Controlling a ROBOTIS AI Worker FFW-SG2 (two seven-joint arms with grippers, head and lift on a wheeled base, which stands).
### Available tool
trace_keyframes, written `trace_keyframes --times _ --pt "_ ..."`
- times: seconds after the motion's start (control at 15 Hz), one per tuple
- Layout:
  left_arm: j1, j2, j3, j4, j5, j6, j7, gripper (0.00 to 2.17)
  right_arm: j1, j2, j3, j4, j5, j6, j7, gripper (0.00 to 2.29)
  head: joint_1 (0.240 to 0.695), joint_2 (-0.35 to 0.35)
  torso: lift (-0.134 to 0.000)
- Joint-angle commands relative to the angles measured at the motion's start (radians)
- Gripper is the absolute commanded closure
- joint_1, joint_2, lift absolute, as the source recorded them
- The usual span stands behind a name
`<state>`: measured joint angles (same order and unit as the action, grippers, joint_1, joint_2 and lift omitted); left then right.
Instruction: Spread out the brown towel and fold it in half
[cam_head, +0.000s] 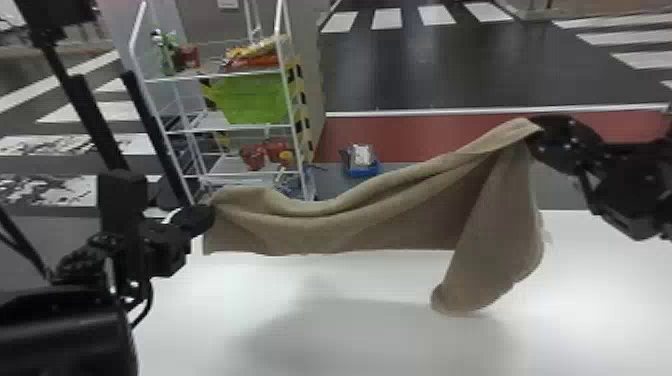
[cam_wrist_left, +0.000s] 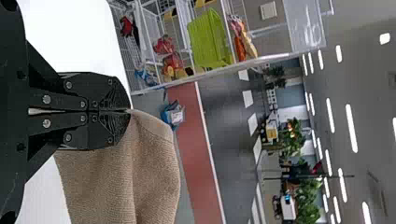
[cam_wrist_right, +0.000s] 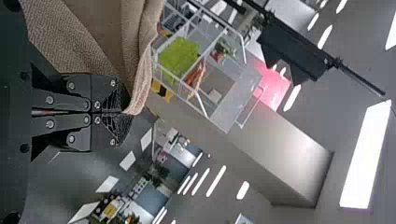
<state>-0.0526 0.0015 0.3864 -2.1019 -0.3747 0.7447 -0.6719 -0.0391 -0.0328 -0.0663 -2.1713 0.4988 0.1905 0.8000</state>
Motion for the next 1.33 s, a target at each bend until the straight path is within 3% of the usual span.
trace_keyframes --times 0.0,0.13,0.2,0.33,0.53,0.67,0.8,0.93,1.07,1.27 --pt "-0.021 -0.004 0.065 0.002 0.073 0.126 -0.025 1.97 0.030 -0.025 -0.016 0.042 0.027 -0.154 0.097 2.01 0.533 0.217 -0.134" --pt "-0.050 -0.004 0.058 0.006 0.057 0.258 -0.048 1.97 0.030 -0.025 -0.036 0.067 0.046 -0.213 0.090 2.01 0.558 0.248 -0.134" --pt "-0.076 -0.004 0.035 0.016 0.039 0.362 -0.077 1.97 0.024 -0.027 -0.035 0.079 0.109 -0.222 0.117 2.01 0.577 0.255 -0.134" --pt "-0.116 0.005 -0.004 0.019 -0.013 0.466 -0.126 1.96 0.019 -0.027 -0.036 0.091 0.109 -0.246 0.117 2.01 0.601 0.239 -0.134" --pt "-0.233 0.035 -0.018 0.031 -0.167 0.730 -0.319 1.96 -0.010 -0.025 -0.066 0.090 0.112 -0.243 0.074 2.01 0.613 0.210 -0.134" --pt "-0.273 0.072 -0.017 0.051 -0.199 0.739 -0.368 1.96 -0.024 -0.035 -0.082 0.090 0.133 -0.243 0.082 2.01 0.595 0.187 -0.134" --pt "-0.319 0.134 -0.049 0.097 -0.247 0.827 -0.390 1.96 -0.022 -0.050 -0.078 0.096 0.239 -0.299 0.087 2.01 0.581 0.188 -0.134" --pt "-0.374 0.140 -0.086 0.177 -0.346 0.827 -0.417 1.96 -0.008 -0.050 -0.069 0.120 0.337 -0.409 0.096 2.01 0.574 0.201 -0.134" --pt "-0.401 0.140 -0.129 0.270 -0.406 0.827 -0.416 1.96 0.024 -0.050 -0.056 0.157 0.457 -0.630 0.116 2.01 0.578 0.217 -0.134" --pt "-0.406 0.140 -0.130 0.290 -0.415 0.827 -0.433 1.96 -0.012 -0.050 -0.063 0.171 0.463 -0.654 0.091 2.01 0.625 0.257 -0.134"
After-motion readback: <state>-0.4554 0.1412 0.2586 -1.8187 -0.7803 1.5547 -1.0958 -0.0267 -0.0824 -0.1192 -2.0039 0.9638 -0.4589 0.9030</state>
